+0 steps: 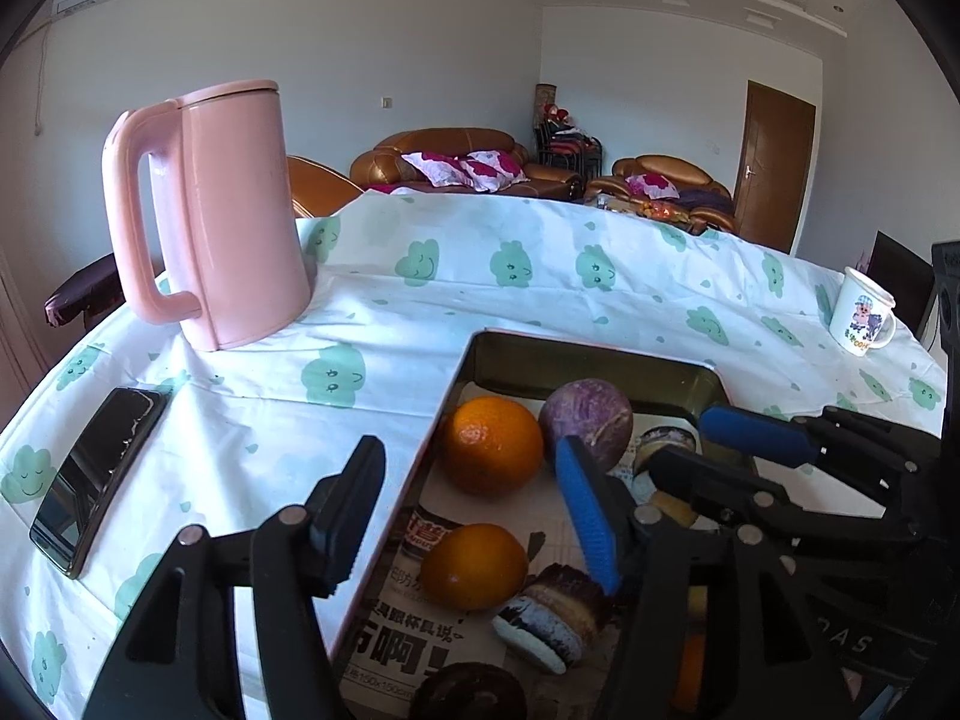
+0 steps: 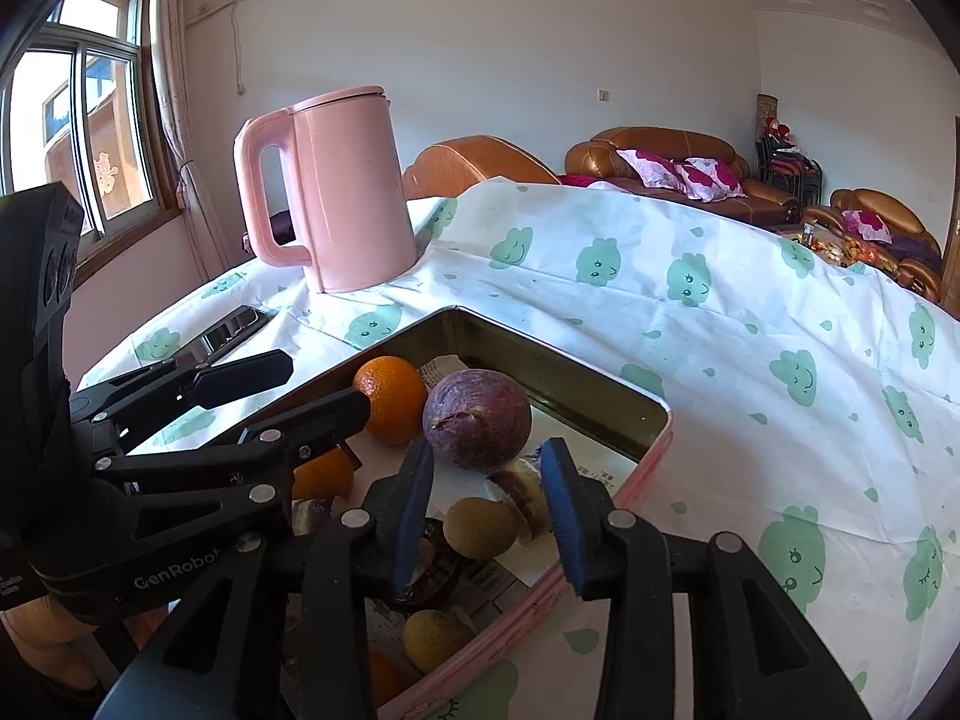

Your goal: Organize fruits

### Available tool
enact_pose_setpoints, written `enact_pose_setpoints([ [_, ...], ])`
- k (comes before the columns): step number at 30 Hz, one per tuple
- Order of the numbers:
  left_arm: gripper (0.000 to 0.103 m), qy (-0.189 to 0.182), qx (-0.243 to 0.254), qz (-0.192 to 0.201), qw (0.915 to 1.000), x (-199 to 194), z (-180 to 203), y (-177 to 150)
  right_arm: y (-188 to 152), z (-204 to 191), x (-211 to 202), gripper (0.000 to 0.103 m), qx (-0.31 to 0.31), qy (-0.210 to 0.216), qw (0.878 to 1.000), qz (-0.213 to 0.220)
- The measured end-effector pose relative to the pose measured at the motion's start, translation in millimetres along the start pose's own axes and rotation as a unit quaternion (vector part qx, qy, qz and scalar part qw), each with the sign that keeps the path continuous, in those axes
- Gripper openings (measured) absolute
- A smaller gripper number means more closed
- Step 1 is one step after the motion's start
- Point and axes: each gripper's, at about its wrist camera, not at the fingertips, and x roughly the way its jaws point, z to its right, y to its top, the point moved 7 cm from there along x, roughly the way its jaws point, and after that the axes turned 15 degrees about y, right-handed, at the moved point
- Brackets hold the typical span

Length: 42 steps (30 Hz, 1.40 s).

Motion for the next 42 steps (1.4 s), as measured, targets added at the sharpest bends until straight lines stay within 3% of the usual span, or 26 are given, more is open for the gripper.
enact_pose_setpoints([
  [7,0.077,0.001,-0.015,0.006,0.9999,-2.8,-7.8,0.5,2.2,2.2,-10.6,0.062,0.001,-0.013,1.000,0.024],
  [14,0.078,-0.006,-0.017,0.022,0.9996,-16.4,-7.0,4.0,2.1,-0.5,-23.8,0.063,-0.003,-0.019,0.999,0.044],
  [18,0.090,-0.005,-0.024,0.039,0.9989,-28.1,-9.2,7.3,3.6,-1.5,-38.4,0.065,-0.004,-0.025,0.998,0.057],
  [27,0.098,-0.013,-0.031,0.073,0.9968,-55.5,-9.4,15.4,9.8,-11.6,-75.1,0.072,-0.033,-0.057,0.994,0.092],
  [42,0.098,-0.013,-0.032,0.079,0.9963,-64.2,-7.9,14.5,6.4,-16.1,-90.7,0.075,-0.036,-0.059,0.992,0.108],
])
